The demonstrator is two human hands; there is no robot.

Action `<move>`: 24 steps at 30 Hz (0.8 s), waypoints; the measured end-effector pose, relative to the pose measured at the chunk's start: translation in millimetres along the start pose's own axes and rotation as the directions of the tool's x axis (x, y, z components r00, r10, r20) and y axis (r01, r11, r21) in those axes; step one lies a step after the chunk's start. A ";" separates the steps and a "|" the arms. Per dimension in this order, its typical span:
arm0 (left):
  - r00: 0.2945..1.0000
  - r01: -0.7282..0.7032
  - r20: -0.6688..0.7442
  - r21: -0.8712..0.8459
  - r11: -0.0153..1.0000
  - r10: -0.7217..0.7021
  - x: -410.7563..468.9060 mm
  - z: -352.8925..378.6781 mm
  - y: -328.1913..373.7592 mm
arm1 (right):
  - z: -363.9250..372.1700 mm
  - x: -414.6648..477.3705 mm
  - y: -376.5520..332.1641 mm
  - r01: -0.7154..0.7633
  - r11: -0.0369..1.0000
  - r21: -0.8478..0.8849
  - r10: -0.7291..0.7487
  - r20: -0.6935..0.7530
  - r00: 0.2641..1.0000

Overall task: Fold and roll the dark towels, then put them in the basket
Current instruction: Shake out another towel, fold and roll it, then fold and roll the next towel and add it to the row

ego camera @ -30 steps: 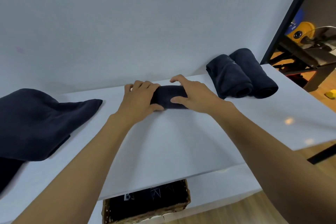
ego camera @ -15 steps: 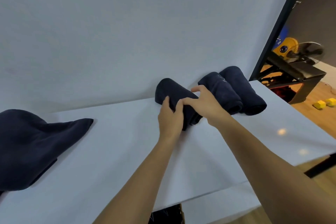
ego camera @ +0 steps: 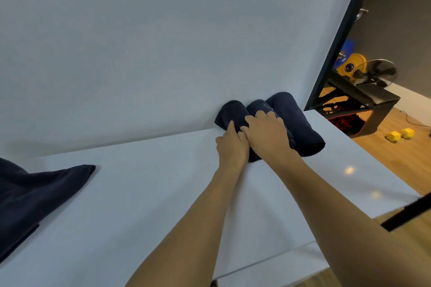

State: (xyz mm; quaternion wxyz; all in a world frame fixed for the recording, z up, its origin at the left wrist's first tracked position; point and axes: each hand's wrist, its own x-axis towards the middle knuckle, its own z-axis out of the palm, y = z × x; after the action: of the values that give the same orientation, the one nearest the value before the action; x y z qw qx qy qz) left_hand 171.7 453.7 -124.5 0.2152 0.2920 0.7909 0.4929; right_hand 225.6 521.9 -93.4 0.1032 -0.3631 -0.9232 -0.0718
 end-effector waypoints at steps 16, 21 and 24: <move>0.976 -0.216 0.057 0.318 0.923 0.209 -27.5 -118.9 -29.5 | -25.3 -23.1 -94.9 0.254 0.948 0.191 -0.247 -0.061 0.967; 0.975 0.062 -0.184 0.762 0.645 0.124 -64.7 -229.9 -78.5 | -26.6 -53.0 -196.5 0.494 0.714 0.496 -0.534 -0.070 0.842; 0.938 0.270 -0.328 0.895 0.355 0.115 -97.2 -282.9 -102.9 | -23.0 -69.1 -259.3 0.605 0.620 0.499 -0.687 -0.027 0.726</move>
State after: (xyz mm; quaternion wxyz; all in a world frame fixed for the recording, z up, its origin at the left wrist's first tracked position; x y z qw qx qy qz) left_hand 39.9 167.8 -93.3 -0.1028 0.2352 0.9664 -0.0114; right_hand 100.5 283.5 -102.9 0.0785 0.0269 -0.9844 0.1550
